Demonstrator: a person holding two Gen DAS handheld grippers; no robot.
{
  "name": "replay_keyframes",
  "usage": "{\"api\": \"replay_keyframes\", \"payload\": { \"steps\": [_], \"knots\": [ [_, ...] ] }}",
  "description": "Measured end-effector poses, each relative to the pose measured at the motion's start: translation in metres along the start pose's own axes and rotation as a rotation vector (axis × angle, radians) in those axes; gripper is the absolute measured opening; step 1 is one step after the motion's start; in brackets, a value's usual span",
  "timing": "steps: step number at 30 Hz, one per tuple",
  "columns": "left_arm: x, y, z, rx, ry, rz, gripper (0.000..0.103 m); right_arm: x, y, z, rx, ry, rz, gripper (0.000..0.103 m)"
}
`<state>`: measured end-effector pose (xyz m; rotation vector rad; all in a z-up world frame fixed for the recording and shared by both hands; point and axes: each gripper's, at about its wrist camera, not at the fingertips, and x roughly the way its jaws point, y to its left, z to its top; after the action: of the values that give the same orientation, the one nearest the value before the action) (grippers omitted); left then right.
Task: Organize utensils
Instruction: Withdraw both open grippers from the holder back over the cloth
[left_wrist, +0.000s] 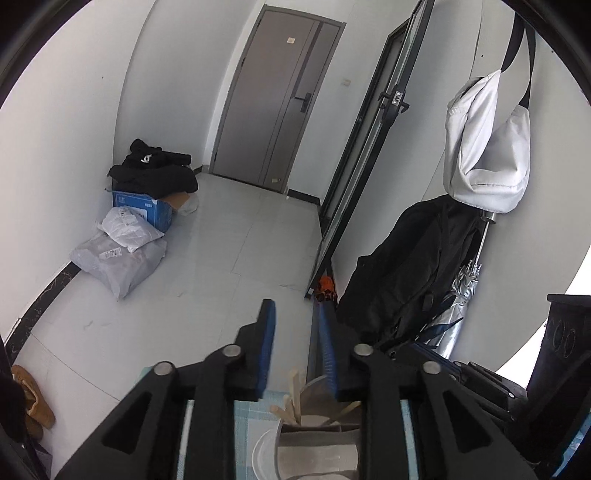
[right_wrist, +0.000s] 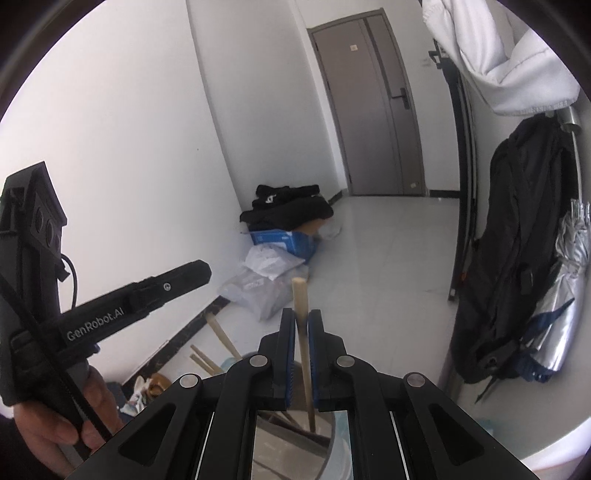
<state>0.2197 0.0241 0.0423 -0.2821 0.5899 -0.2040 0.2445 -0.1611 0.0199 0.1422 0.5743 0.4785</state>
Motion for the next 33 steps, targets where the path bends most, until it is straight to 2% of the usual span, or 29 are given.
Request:
{"api": "replay_keyframes", "payload": {
  "steps": [1, 3, 5, 7, 11, 13, 22, 27, 33],
  "knots": [
    [-0.005, 0.000, 0.001, 0.003, 0.002, 0.013, 0.051, -0.001, -0.001, -0.002, 0.005, 0.009, 0.002, 0.009],
    [-0.016, 0.000, 0.001, 0.004, -0.019, 0.040, 0.062, -0.007, -0.004, -0.005, 0.021, 0.017, -0.015, 0.013],
    [-0.028, -0.001, 0.002, 0.006, -0.035, 0.063, 0.065, -0.017, -0.006, -0.007, 0.047, 0.021, -0.008, 0.019],
    [-0.038, -0.004, 0.002, 0.018, -0.032, 0.090, 0.074, -0.029, -0.006, -0.008, 0.055, 0.018, -0.019, 0.025],
    [-0.060, -0.008, 0.000, 0.033, -0.053, 0.132, 0.079, -0.061, 0.000, -0.010, 0.049, -0.033, -0.043, 0.042],
    [-0.072, -0.013, -0.002, 0.045, -0.058, 0.149, 0.087, -0.073, 0.002, -0.010, 0.054, -0.047, -0.046, 0.044],
    [-0.116, -0.027, -0.021, 0.043, -0.068, 0.166, 0.098, -0.129, 0.028, -0.031, 0.067, -0.084, -0.052, 0.061],
    [-0.138, -0.029, -0.039, 0.052, -0.064, 0.166, 0.100, -0.156, 0.045, -0.048, 0.069, -0.099, -0.046, 0.071],
    [-0.154, -0.028, -0.065, 0.056, -0.044, 0.168, 0.102, -0.175, 0.057, -0.075, 0.080, -0.096, -0.049, 0.076]
  ]
}}
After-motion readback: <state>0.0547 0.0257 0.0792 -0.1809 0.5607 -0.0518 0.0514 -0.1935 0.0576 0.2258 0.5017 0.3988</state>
